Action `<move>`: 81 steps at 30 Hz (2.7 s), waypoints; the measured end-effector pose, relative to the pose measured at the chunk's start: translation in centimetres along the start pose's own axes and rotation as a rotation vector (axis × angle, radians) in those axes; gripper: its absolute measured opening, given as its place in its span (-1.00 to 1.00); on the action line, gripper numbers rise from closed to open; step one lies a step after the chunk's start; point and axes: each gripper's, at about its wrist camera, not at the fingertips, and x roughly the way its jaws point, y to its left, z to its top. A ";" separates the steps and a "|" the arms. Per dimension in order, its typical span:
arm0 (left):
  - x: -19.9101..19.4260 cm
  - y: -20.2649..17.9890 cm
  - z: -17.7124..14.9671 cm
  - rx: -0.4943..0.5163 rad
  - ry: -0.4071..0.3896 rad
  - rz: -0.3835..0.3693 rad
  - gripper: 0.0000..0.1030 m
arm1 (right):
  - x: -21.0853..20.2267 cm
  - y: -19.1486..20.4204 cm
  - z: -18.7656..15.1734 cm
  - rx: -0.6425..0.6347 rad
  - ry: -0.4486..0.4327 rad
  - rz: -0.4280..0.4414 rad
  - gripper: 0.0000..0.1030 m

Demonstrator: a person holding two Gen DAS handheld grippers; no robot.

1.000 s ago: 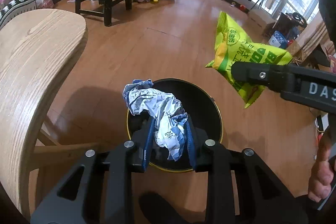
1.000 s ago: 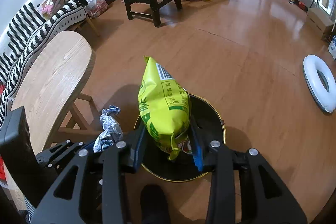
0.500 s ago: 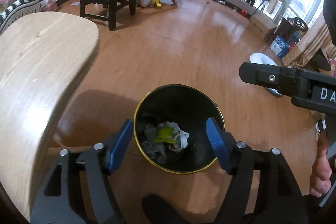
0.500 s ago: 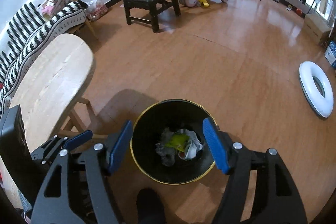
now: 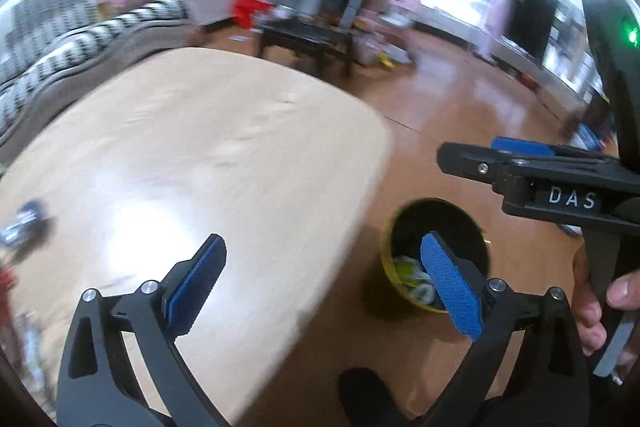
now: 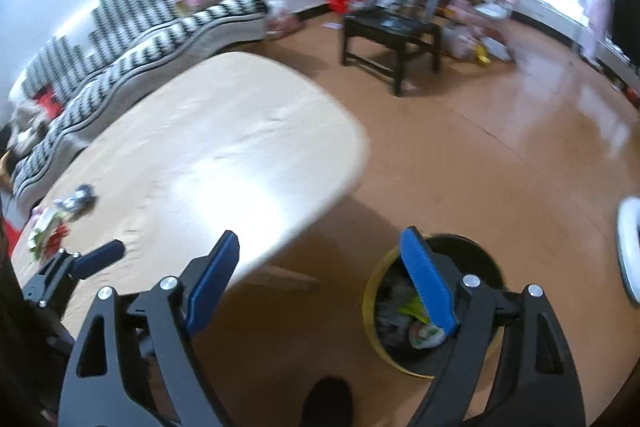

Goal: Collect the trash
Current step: 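Swing both grippers back over the table toward the paper box and wrapper, then grasp the white paper box with the left gripper while the right grasps the white wrapper strip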

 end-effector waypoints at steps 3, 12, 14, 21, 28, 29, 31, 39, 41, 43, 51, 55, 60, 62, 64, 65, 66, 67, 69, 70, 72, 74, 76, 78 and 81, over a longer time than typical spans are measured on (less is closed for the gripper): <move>-4.1 5.5 -1.2 -0.075 -0.033 0.093 0.85 | 0.5 4.8 0.7 -0.052 -0.002 0.071 0.55; -14.7 20.2 -7.0 -0.300 -0.105 0.289 0.85 | 0.8 20.6 0.5 -0.228 0.019 0.247 0.55; -16.3 22.8 -8.0 -0.340 -0.109 0.322 0.85 | 0.9 24.1 -0.3 -0.283 0.022 0.262 0.55; -21.1 30.3 -12.2 -0.468 -0.130 0.387 0.85 | 1.7 33.3 -3.1 -0.404 0.060 0.313 0.55; -21.7 32.8 -13.2 -0.513 -0.133 0.387 0.85 | 3.0 38.1 -5.9 -0.495 0.099 0.313 0.55; -21.3 32.9 -13.0 -0.516 -0.132 0.381 0.85 | 3.2 38.5 -6.3 -0.502 0.105 0.309 0.55; -20.3 33.3 -12.3 -0.520 -0.125 0.363 0.85 | 3.5 39.1 -7.1 -0.516 0.118 0.305 0.55; -15.0 35.2 -10.4 -0.550 -0.104 0.383 0.85 | 5.4 40.0 -9.7 -0.541 0.178 0.288 0.55; -13.8 35.9 -10.5 -0.572 -0.086 0.379 0.85 | 5.9 40.1 -10.0 -0.546 0.186 0.278 0.55; -12.7 36.5 -10.4 -0.590 -0.067 0.373 0.85 | 6.4 40.2 -10.3 -0.551 0.190 0.267 0.51; -10.9 36.7 -10.4 -0.597 -0.056 0.388 0.84 | 8.3 40.5 -11.0 -0.566 0.212 0.242 0.22; -10.5 36.1 -10.4 -0.579 -0.038 0.357 0.17 | 8.6 40.6 -11.7 -0.596 0.212 0.228 -0.11; -11.5 35.7 -10.4 -0.578 -0.054 0.361 -0.30 | 8.4 40.2 -11.5 -0.591 0.218 0.250 -0.69; -12.2 35.5 -10.2 -0.572 -0.074 0.378 -0.31 | 8.1 39.9 -11.2 -0.588 0.212 0.263 -0.72; -13.4 35.4 -10.1 -0.575 -0.100 0.380 -0.31 | 7.8 39.7 -10.9 -0.587 0.202 0.272 -0.72; -13.9 35.5 -10.1 -0.579 -0.109 0.379 -0.31 | 7.6 39.5 -10.7 -0.583 0.191 0.273 -0.72; -14.3 35.6 -10.1 -0.582 -0.115 0.380 -0.31 | 7.3 39.2 -10.4 -0.581 0.183 0.274 -0.72; -14.7 35.6 -10.2 -0.585 -0.121 0.382 -0.31 | 7.1 39.3 -10.4 -0.580 0.181 0.277 -0.72; -15.2 35.6 -10.3 -0.589 -0.128 0.384 -0.31 | 6.9 39.1 -10.0 -0.576 0.175 0.279 -0.72; -15.4 35.6 -10.3 -0.592 -0.132 0.389 -0.31 | 6.9 39.0 -10.0 -0.576 0.174 0.279 -0.72; -15.4 35.5 -10.3 -0.595 -0.132 0.393 -0.31 | 6.7 38.7 -9.8 -0.573 0.173 0.279 -0.72; -15.3 35.4 -10.2 -0.591 -0.127 0.392 -0.31 | 6.4 38.6 -10.1 -0.571 0.171 0.279 -0.72; -15.2 35.2 -10.2 -0.583 -0.121 0.396 -0.31 | 6.1 38.3 -10.0 -0.565 0.168 0.279 -0.72; -15.4 35.0 -10.2 -0.575 -0.119 0.404 -0.31 | 5.9 38.3 -9.7 -0.560 0.162 0.281 -0.72; -16.8 35.0 -10.1 -0.579 -0.138 0.407 -0.31 | 5.4 38.1 -9.3 -0.549 0.150 0.285 -0.72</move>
